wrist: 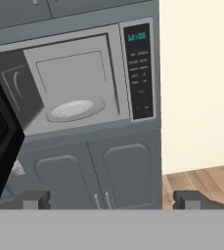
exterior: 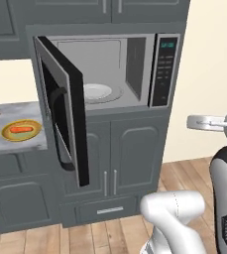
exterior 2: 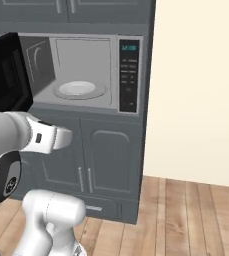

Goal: Pick the carrot from the counter and place it in the microwave. Then turn on the microwave.

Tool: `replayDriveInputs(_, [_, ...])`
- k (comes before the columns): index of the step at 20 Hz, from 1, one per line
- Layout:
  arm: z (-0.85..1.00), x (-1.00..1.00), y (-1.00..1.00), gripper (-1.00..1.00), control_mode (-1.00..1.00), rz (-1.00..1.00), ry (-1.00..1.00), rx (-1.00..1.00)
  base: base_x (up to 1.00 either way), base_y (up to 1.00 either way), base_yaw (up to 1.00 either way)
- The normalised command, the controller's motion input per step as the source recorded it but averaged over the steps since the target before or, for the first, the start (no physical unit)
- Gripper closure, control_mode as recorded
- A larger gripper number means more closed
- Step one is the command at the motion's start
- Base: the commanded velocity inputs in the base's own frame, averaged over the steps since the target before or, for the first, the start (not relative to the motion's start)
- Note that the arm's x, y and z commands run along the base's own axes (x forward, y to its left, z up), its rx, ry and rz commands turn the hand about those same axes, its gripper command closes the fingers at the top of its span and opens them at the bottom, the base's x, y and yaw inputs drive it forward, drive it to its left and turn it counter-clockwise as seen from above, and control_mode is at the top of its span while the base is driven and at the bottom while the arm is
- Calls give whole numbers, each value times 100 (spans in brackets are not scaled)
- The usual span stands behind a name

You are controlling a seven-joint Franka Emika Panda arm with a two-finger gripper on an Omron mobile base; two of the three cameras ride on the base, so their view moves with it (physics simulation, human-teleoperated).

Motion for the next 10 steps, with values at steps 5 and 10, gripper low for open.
replayDriveInputs(5, [0, 0, 0, -100, 100, 0, 0, 0, -2, 28, -6])
replayDriveInputs(10, [0, 0, 0, -100, 100, 0, 0, 0, -7, 33, -7])
